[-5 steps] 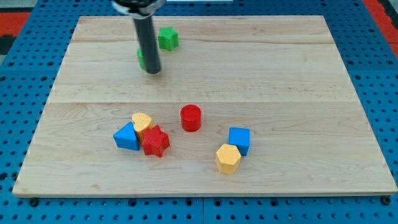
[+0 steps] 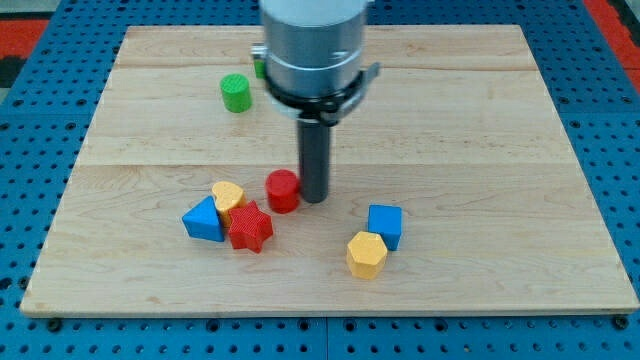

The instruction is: Push the red circle into the green blocks

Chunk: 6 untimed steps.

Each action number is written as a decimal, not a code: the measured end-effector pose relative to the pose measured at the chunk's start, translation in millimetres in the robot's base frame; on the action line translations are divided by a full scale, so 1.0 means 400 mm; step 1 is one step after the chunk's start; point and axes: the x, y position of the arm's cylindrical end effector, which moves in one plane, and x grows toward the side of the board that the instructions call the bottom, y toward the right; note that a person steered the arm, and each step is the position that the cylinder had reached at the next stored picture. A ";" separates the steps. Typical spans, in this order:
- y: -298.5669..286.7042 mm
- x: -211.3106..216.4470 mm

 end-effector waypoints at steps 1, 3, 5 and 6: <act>-0.036 0.028; -0.152 0.022; -0.149 -0.207; -0.111 -0.283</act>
